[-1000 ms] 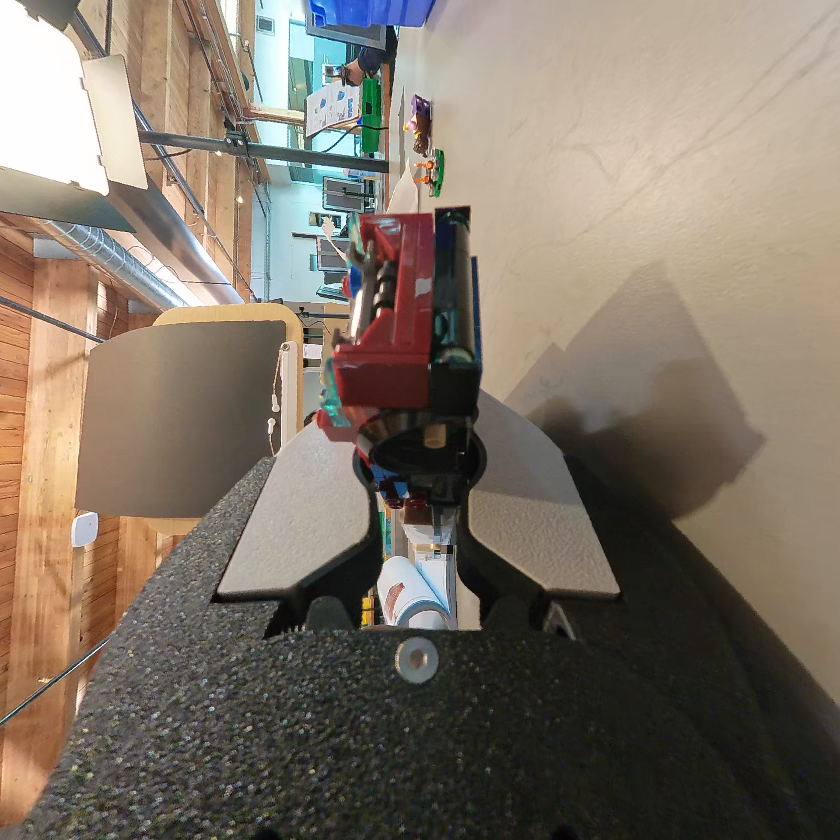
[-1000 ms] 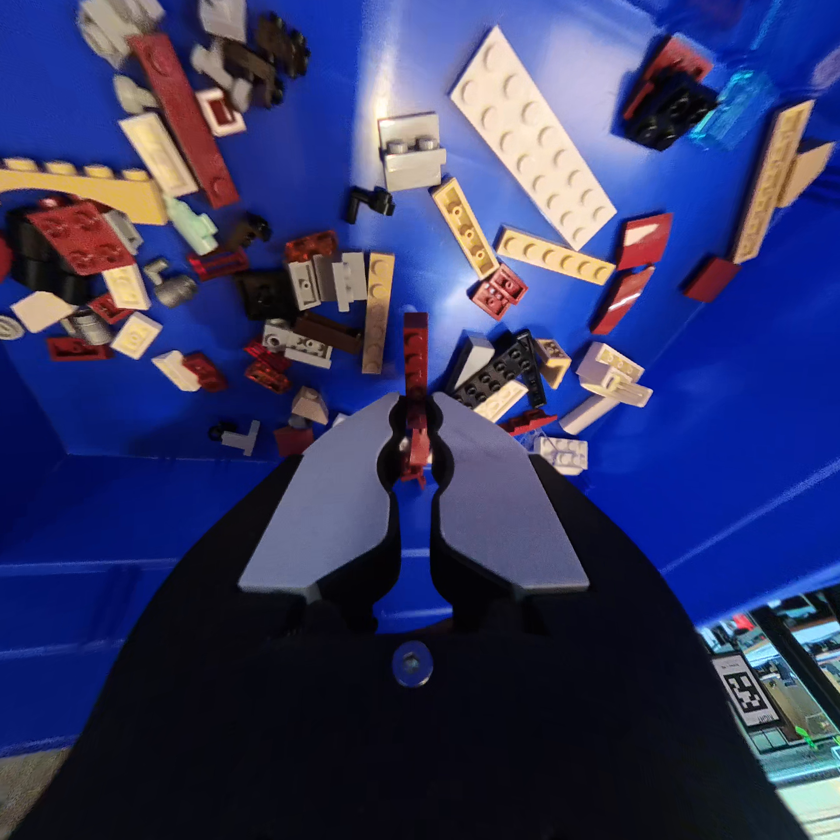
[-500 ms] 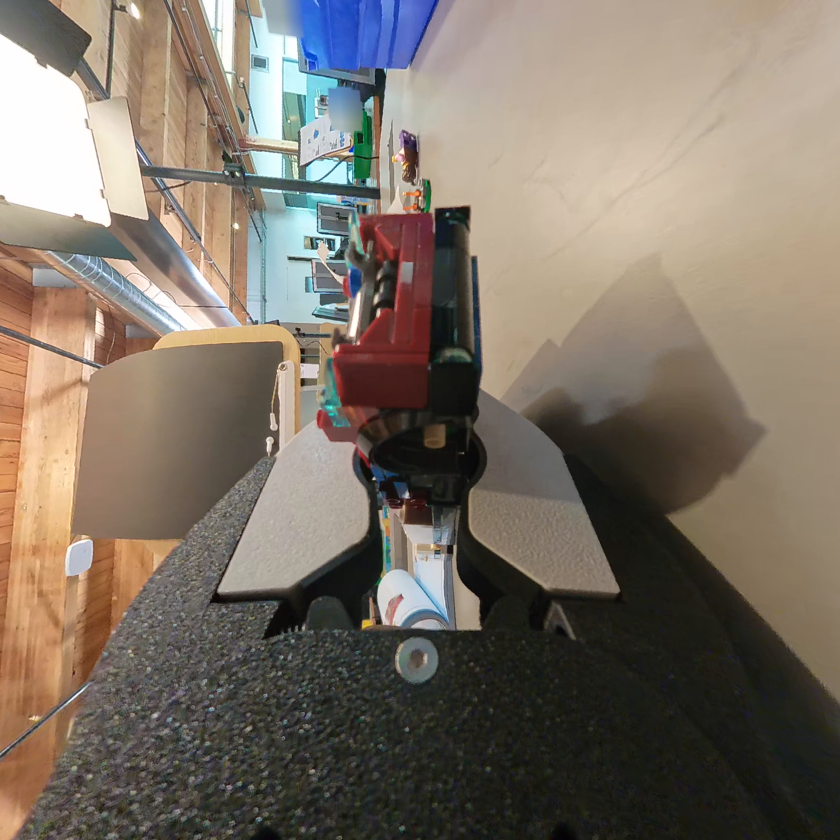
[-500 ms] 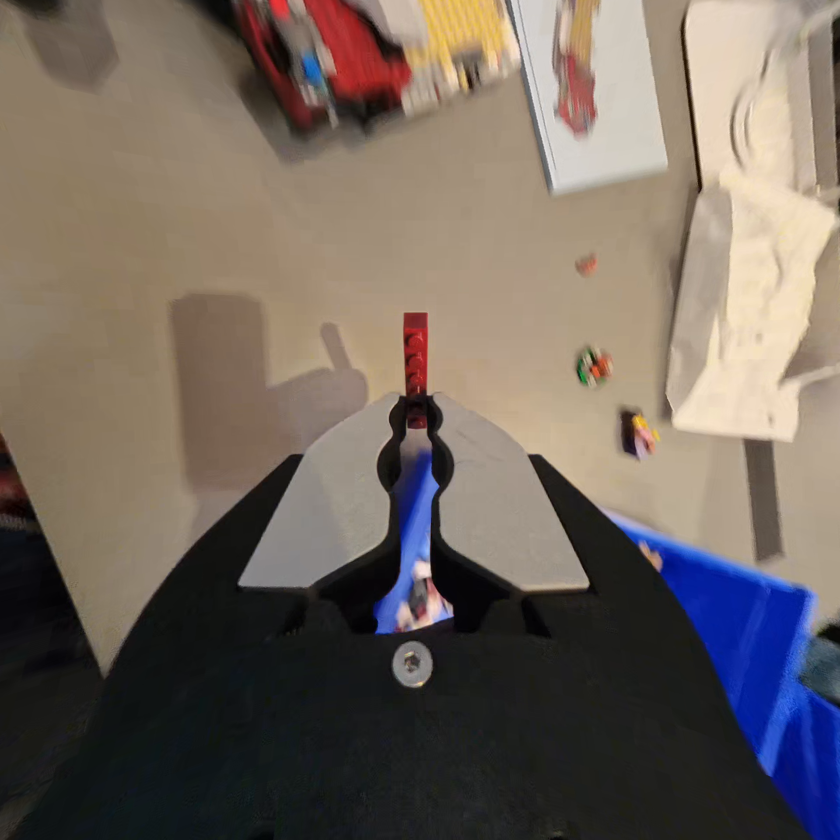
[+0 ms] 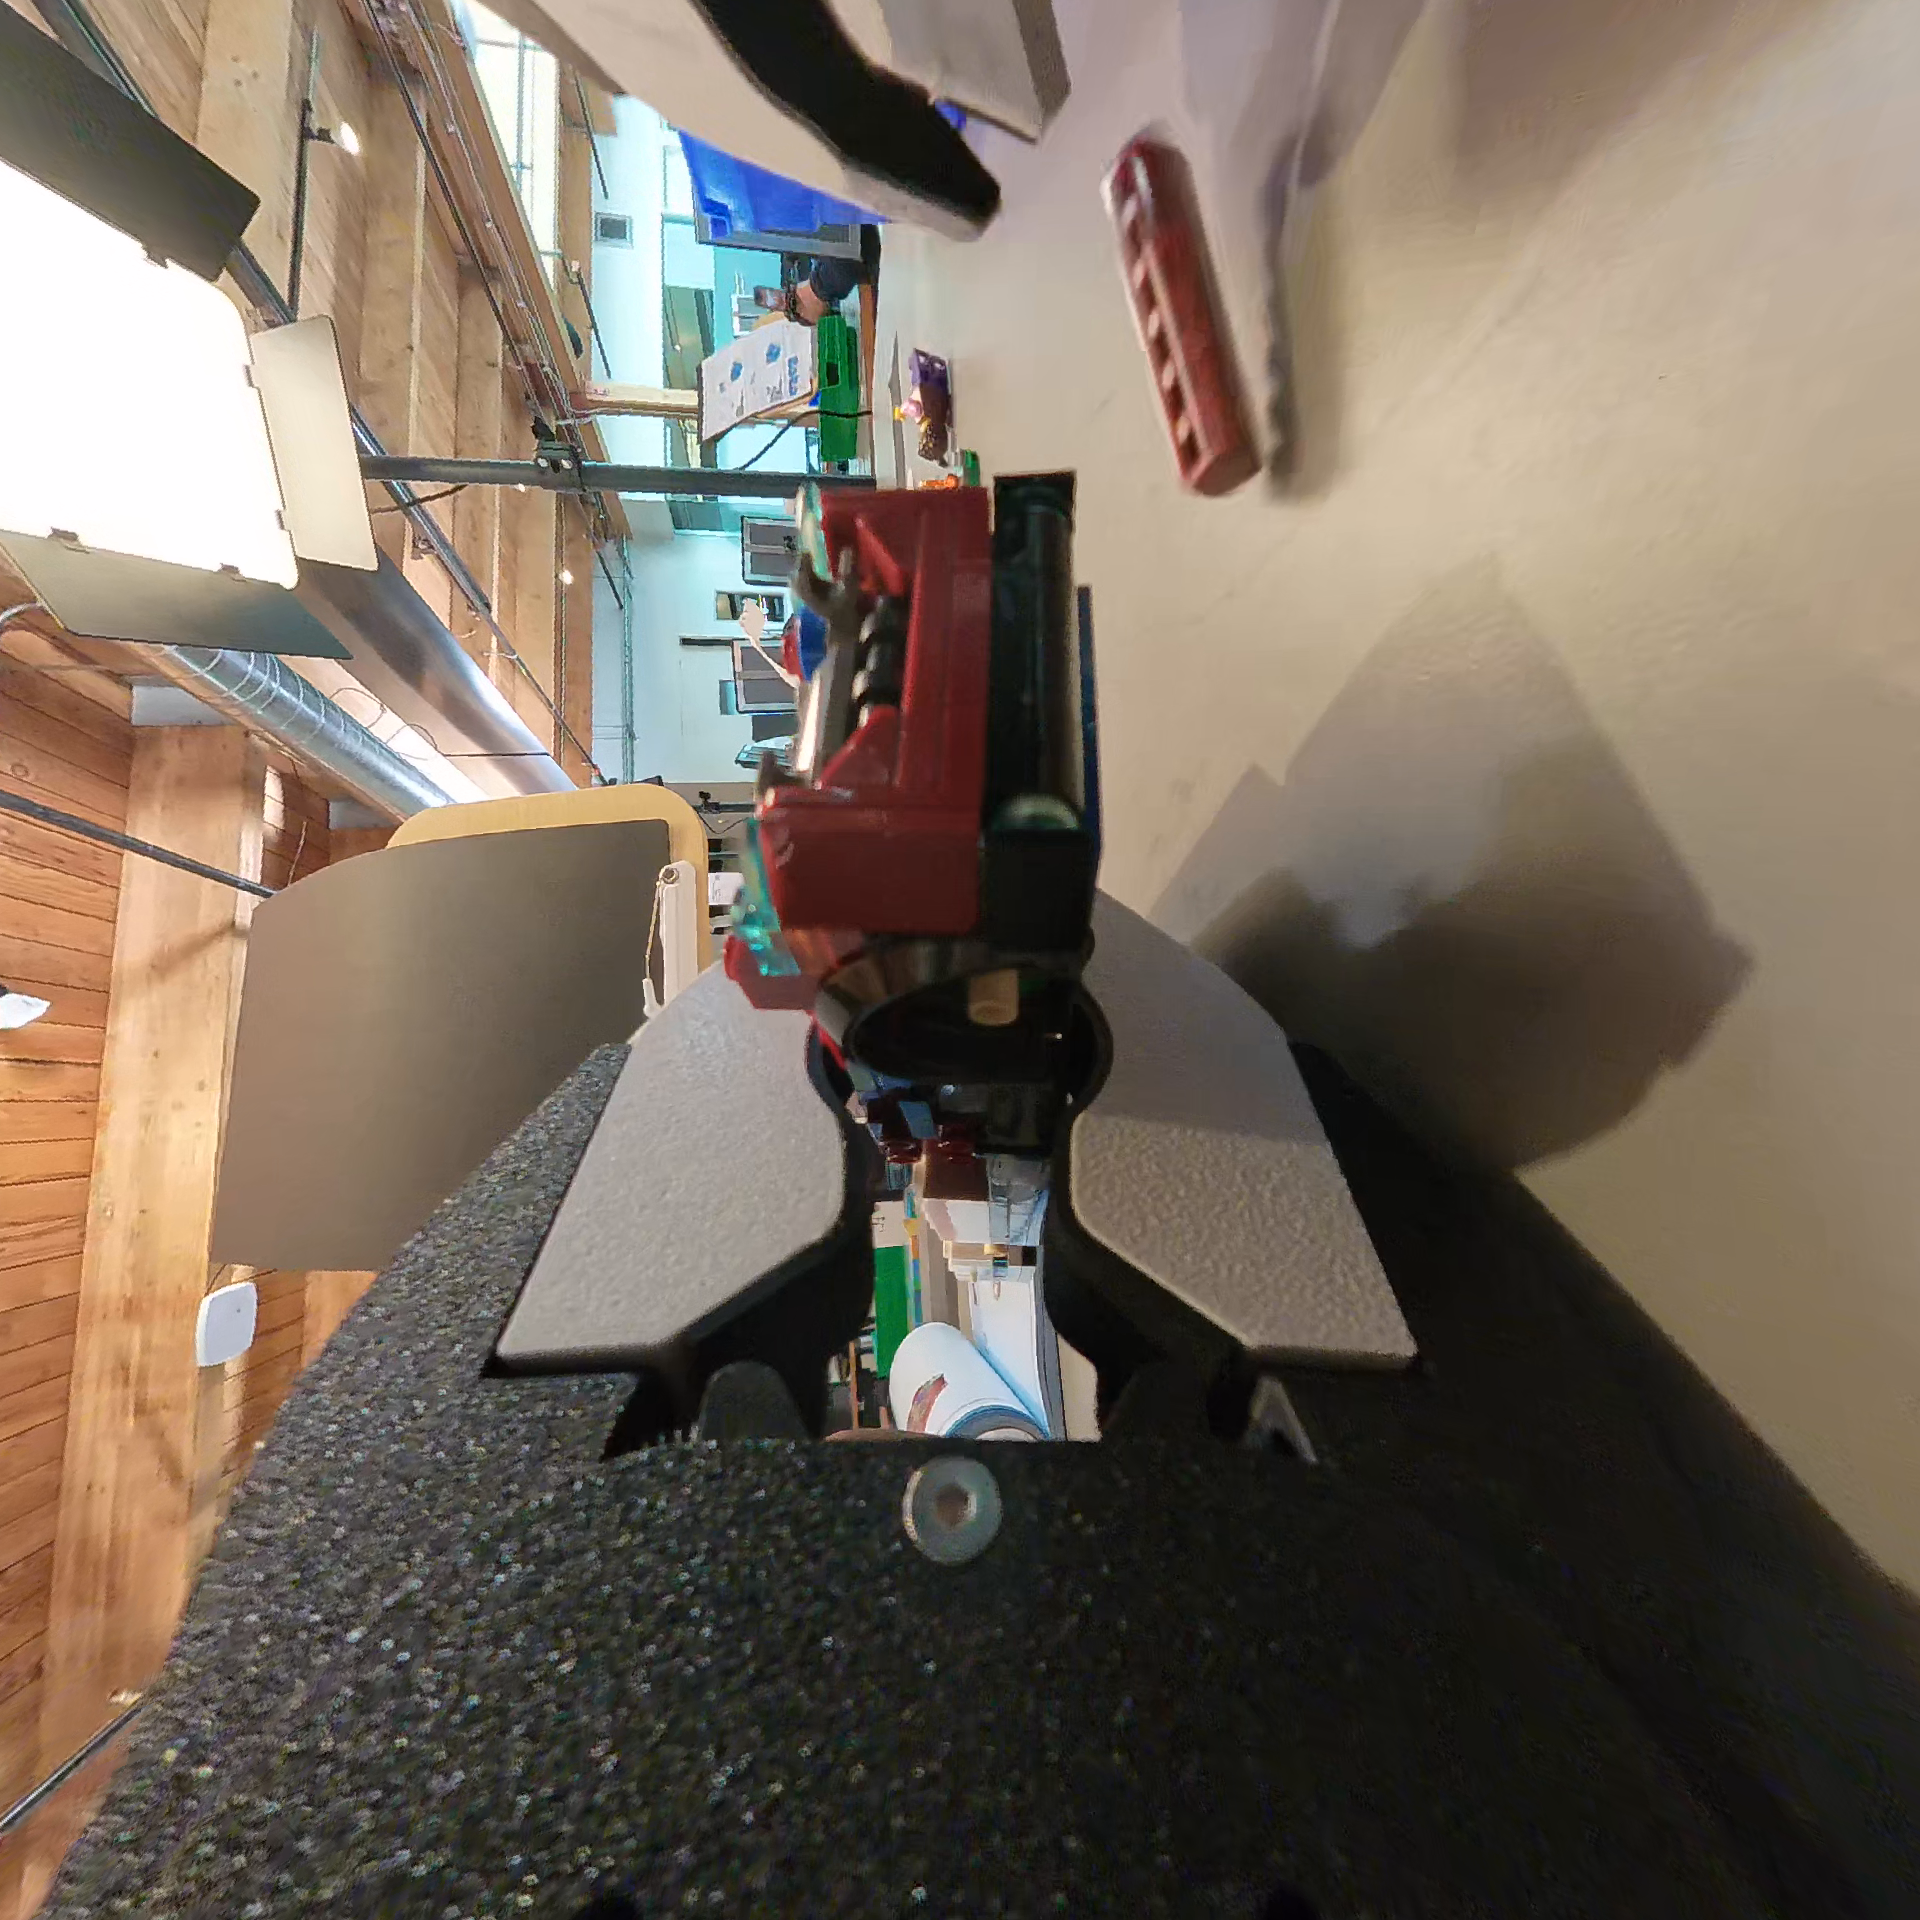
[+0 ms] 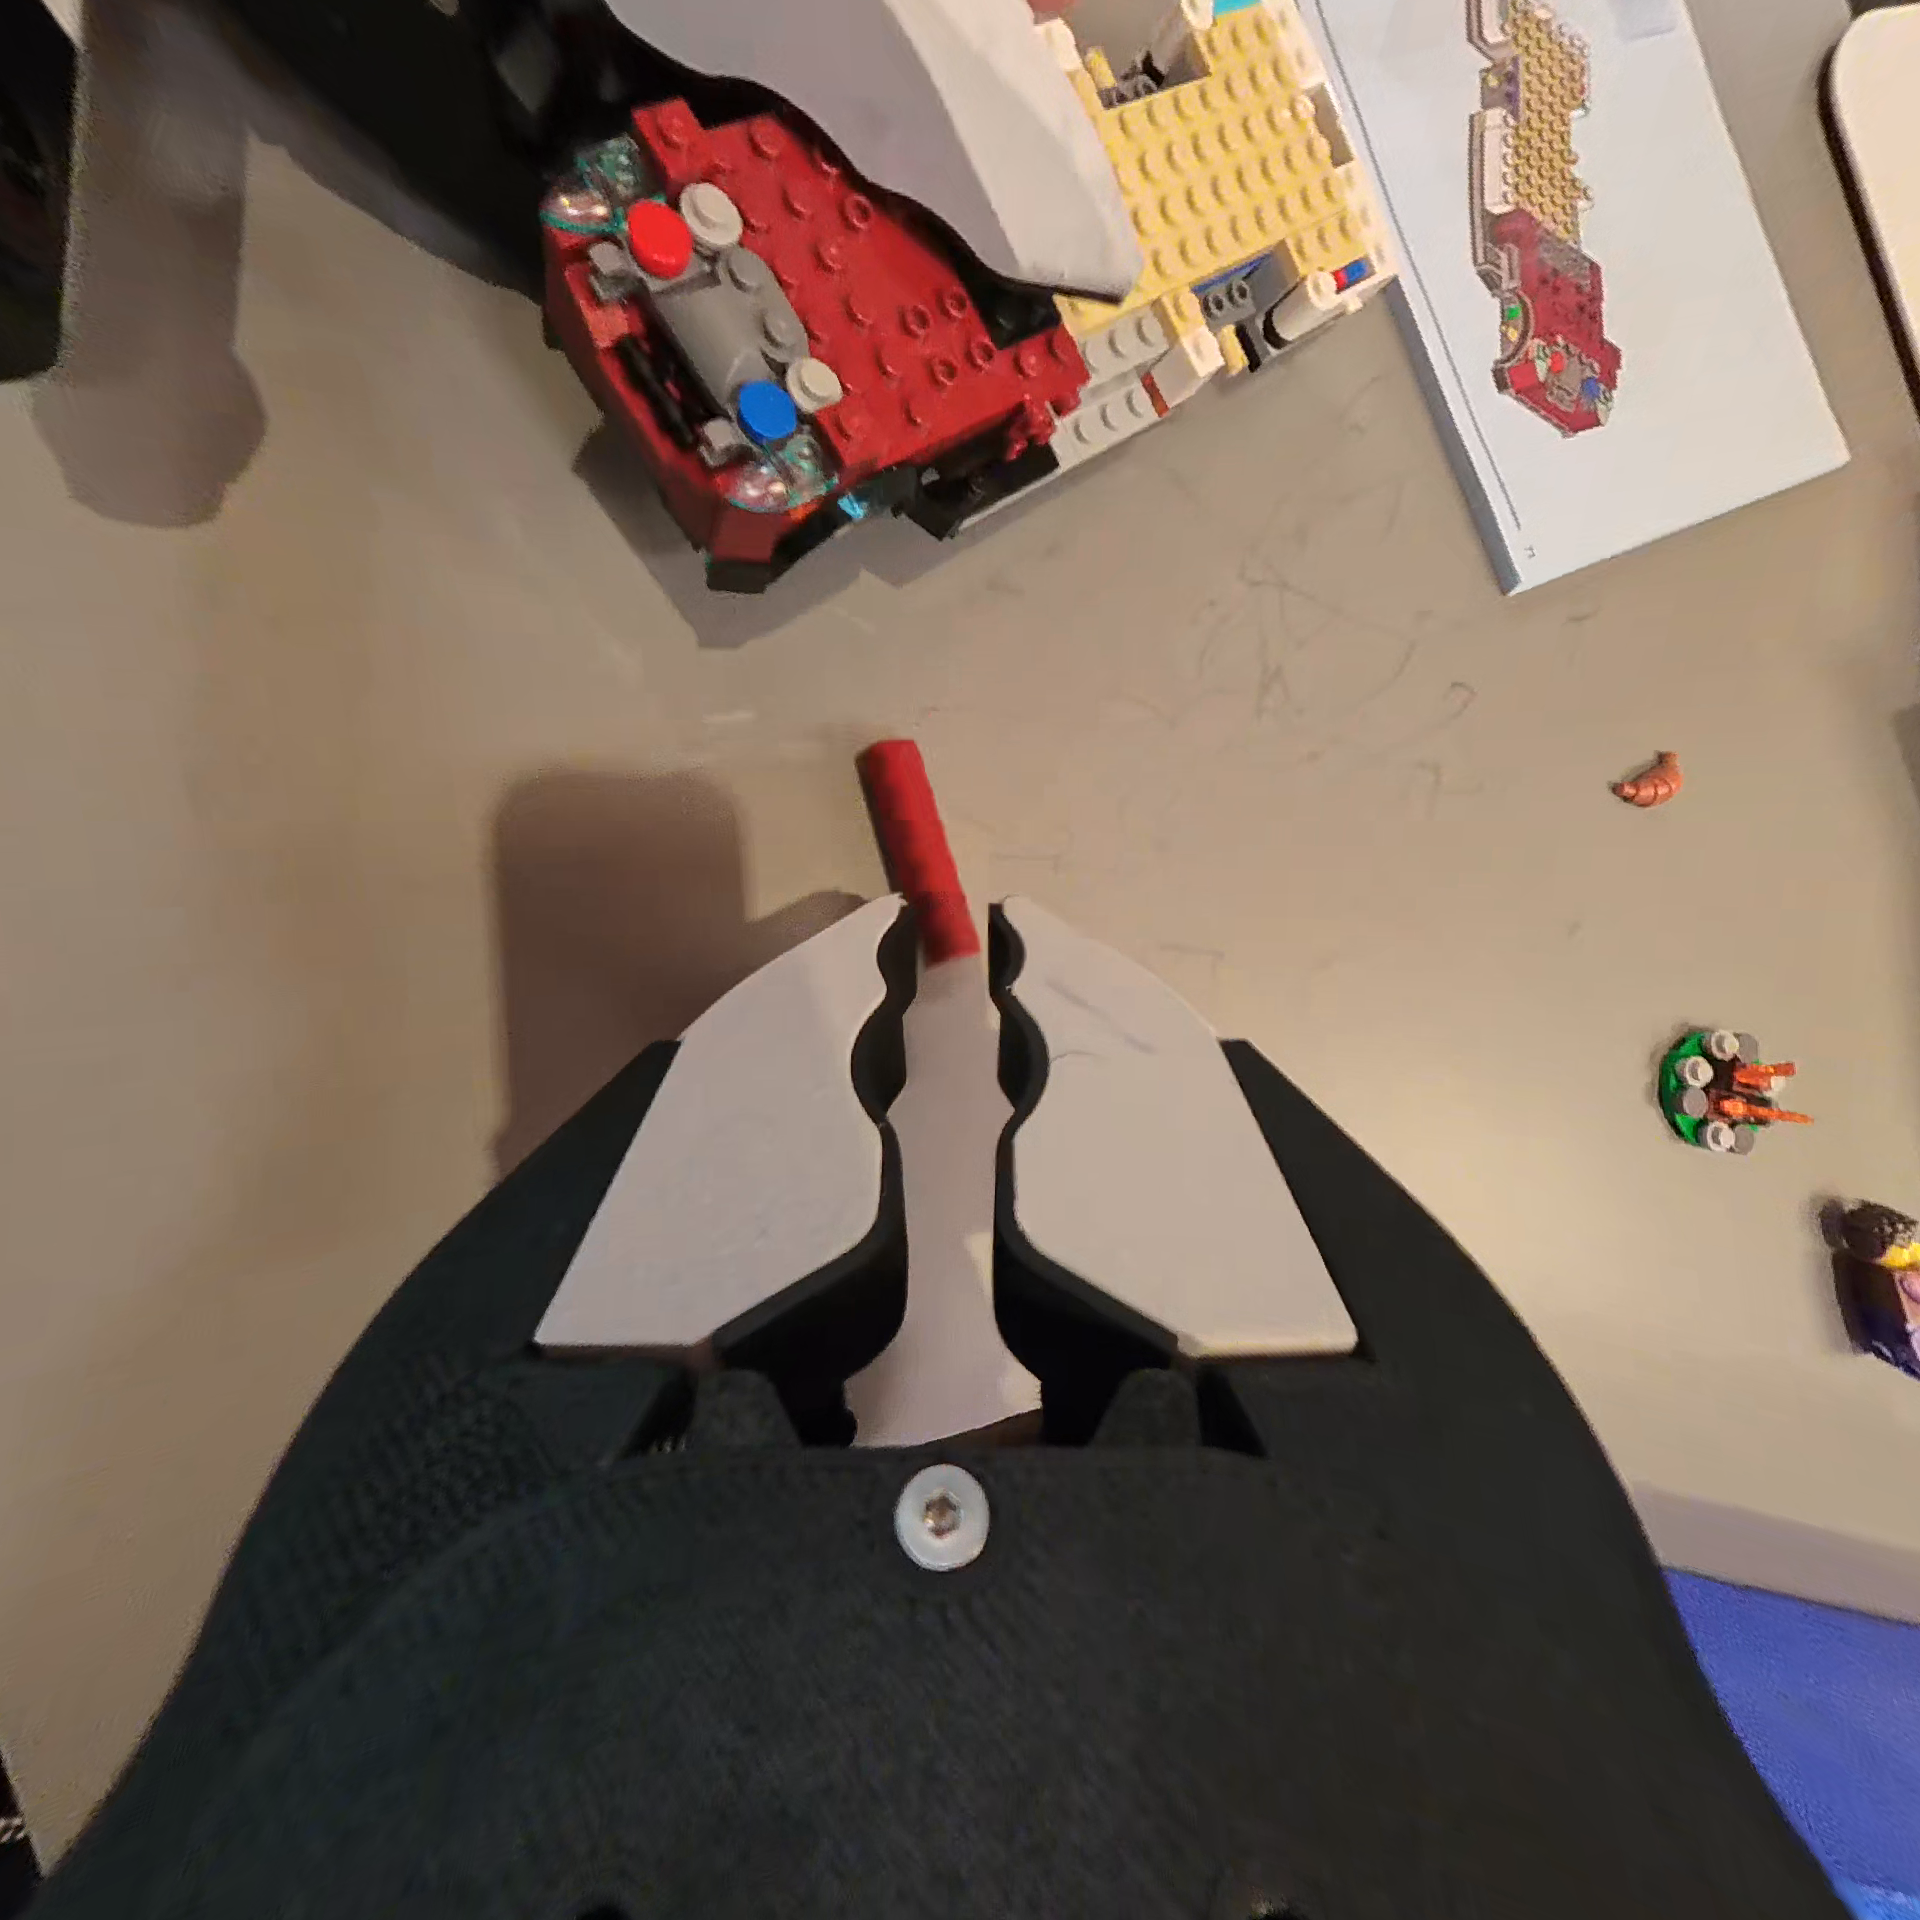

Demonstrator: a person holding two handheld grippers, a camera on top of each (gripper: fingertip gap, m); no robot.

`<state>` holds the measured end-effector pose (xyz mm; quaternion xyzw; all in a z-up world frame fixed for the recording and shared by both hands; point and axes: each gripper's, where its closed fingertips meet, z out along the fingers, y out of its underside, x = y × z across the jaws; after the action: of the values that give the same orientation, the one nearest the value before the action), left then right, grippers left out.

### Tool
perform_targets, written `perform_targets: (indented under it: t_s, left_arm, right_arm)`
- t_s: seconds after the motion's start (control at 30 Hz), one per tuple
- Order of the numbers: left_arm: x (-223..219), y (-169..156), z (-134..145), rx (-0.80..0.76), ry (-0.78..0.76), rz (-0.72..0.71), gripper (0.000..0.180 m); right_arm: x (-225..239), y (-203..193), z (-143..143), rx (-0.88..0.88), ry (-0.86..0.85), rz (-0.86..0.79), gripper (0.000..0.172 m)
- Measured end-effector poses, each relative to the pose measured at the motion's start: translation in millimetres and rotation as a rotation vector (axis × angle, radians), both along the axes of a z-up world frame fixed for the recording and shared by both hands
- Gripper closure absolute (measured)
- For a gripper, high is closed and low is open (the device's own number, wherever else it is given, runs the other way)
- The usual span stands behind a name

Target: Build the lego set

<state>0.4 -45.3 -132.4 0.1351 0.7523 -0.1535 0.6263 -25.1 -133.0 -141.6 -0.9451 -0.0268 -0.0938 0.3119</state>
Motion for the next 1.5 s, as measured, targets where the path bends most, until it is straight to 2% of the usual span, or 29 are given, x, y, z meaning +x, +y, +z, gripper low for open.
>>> perform_targets:
  t_s: [0.23, 0.57, 1.07, 1.5]
  left_arm:
    - [3, 2, 0, -0.004, 0.017, -0.001, 0.145]
    - [6, 1, -1, -0.009, 0.034, 0.007, 0.145]
    - [13, 22, -2, -0.035, 0.054, 0.070, 0.145]
    - [7, 21, -3, -0.043, 0.061, 0.064, 0.145]
  right_arm:
    - [3, -11, -10, -0.002, -0.002, -0.067, 0.155]
    - [30, 20, -18, 0.045, 0.046, -0.153, 0.154]
    - [23, 21, -25, 0.065, 0.183, -0.129, 0.156]
    - [13, 17, -32, 0.050, 0.160, -0.140, 0.156]
